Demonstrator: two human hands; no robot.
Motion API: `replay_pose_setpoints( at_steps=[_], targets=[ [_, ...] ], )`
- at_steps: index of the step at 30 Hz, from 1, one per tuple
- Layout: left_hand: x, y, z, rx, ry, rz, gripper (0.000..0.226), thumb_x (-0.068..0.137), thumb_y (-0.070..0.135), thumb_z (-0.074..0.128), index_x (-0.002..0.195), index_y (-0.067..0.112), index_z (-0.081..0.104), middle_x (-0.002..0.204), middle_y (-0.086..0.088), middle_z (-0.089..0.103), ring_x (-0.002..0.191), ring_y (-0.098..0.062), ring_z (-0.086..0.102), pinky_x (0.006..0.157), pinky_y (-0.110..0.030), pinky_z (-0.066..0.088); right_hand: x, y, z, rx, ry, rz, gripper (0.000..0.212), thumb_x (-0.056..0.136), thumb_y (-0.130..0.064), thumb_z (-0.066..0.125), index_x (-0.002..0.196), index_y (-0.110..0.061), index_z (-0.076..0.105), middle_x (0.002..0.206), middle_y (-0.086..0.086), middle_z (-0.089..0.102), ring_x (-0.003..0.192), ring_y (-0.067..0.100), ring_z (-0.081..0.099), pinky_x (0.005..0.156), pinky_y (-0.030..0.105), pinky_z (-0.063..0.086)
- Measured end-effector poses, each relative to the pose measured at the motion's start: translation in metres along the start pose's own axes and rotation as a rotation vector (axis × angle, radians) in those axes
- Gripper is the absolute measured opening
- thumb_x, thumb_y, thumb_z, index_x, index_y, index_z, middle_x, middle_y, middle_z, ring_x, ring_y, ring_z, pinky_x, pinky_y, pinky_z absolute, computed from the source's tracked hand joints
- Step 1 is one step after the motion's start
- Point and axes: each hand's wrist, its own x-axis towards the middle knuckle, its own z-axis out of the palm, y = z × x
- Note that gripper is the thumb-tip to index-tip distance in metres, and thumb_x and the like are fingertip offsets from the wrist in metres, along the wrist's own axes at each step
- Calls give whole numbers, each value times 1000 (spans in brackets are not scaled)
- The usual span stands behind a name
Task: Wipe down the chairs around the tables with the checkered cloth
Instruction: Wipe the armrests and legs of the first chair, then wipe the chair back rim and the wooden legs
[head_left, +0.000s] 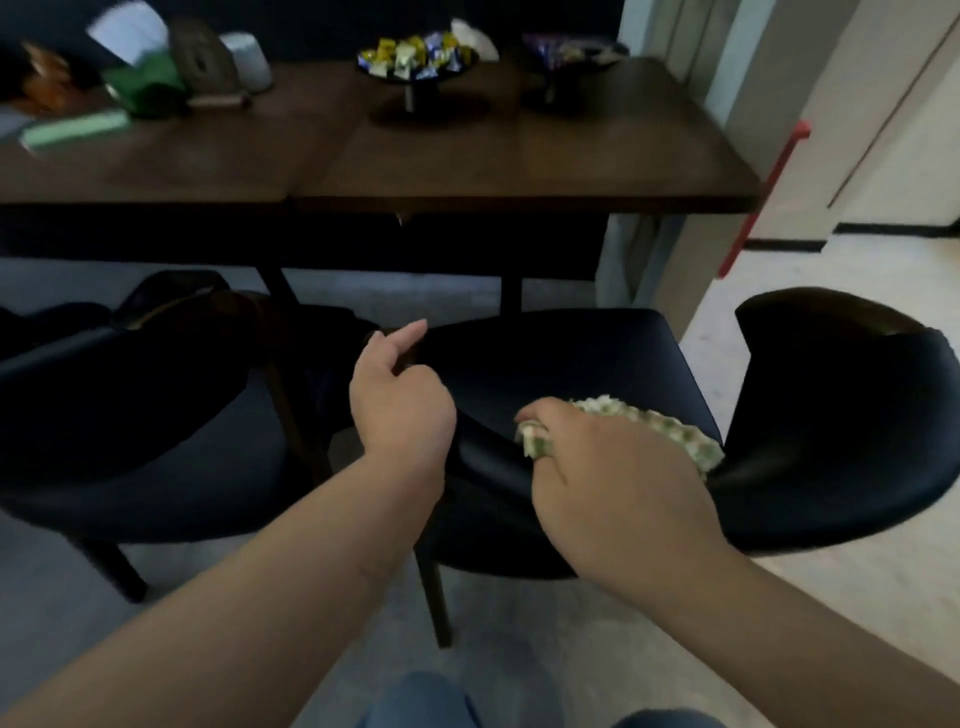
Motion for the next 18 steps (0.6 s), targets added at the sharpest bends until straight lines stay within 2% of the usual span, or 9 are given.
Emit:
replay_pose_setpoints(
  at_steps=[1,3,5,6,8,10,13,16,18],
  targets=[
    [2,-2,0,-24,-7,-4,57,87,-5,36,110,38,65,144,-1,48,122,-25,55,74,-21,53,-1,1,1,0,22,-21,29,90,-27,38,115,-33,52,93,-8,64,82,15,59,68,32,48],
    [11,-6,0,-73,-21,0,53,89,-5,35,108,33,66,110,-7,65,84,-19,65,48,-13,45,-5,4,2,-9,71,-75,27,92,-29,37,114,-34,51,89,-10,62,76,11,57,63,29,46],
    [17,-7,-2,-127,-98,9,45,96,-5,32,120,18,63,85,-4,61,60,-10,57,48,-9,45,-8,4,2,-14,108,-121,30,93,-30,37,119,-36,49,85,-10,60,70,8,52,56,23,39],
    [20,-9,-2,-133,-146,36,42,98,-3,32,124,12,61,88,-4,61,63,-8,59,61,-11,49,-10,4,2,-12,116,-135,31,93,-30,37,121,-35,48,84,-10,60,69,9,53,55,25,39],
    [25,-14,-4,-84,-182,113,38,97,1,38,124,14,62,108,-5,63,88,-13,60,88,-30,51,-14,3,1,5,122,-152,26,92,-30,38,115,-32,50,82,-8,59,70,13,56,62,34,47],
    [29,-19,-6,-23,-205,184,37,96,4,40,124,16,61,112,-2,59,98,-16,54,87,-34,50,-16,2,1,9,143,-157,20,91,-29,38,105,-31,52,83,-7,59,73,15,58,70,39,50],
    [31,-26,-13,95,-245,372,36,92,11,41,118,15,65,100,4,60,97,-14,53,82,-29,47,-17,1,1,-29,180,-149,17,90,-28,38,95,-28,55,83,-5,59,74,17,57,72,41,50],
    [31,-34,-29,175,-284,563,34,80,31,42,87,21,74,96,4,69,98,-12,61,91,-36,47,-16,0,1,-5,209,-159,19,94,-28,39,86,-24,55,78,-2,60,71,18,59,72,44,51],
    [41,-37,-42,184,-359,628,37,85,38,42,76,25,76,96,5,71,93,3,60,89,-28,42,-16,0,4,7,286,-171,20,97,-31,41,85,-24,55,75,-2,60,68,17,59,71,44,52]
  ],
)
